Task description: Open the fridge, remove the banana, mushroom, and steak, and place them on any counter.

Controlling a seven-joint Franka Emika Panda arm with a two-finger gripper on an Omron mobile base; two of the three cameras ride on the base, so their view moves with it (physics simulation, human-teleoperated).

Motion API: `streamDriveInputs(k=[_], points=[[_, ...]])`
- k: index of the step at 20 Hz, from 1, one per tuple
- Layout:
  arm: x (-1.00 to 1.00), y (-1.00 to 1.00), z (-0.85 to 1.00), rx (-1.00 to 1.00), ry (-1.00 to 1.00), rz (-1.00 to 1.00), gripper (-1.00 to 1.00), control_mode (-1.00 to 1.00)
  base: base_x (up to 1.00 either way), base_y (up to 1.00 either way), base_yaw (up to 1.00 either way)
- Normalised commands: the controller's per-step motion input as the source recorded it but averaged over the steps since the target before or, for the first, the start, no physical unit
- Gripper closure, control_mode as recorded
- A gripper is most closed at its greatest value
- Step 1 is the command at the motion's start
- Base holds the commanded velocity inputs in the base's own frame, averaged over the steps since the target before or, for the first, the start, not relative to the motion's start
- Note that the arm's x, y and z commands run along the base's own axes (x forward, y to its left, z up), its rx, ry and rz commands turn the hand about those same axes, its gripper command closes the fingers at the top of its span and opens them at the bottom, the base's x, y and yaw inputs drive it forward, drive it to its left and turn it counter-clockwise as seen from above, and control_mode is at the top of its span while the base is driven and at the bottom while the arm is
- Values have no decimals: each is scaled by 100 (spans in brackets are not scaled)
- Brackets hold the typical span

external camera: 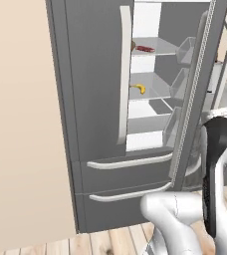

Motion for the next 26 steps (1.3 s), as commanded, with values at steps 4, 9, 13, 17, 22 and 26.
streamDriveInputs(k=[4,9,13,17,22,26], points=[[43,60,0,-9,1,-30,-100,-100,0,0,0],[84,43,-5,-5,-6,-41,-100,-100,0,0,0],[65,35,7,1,0,-30,-100,-100,0,0,0],[49,15,6,4,5,-26,-100,-100,0,0,0],[70,-29,-20,-1,12,-15,-100,-100,0,0,0],[77,-18,-44,-5,1,-4,-100,-100,0,0,0]])
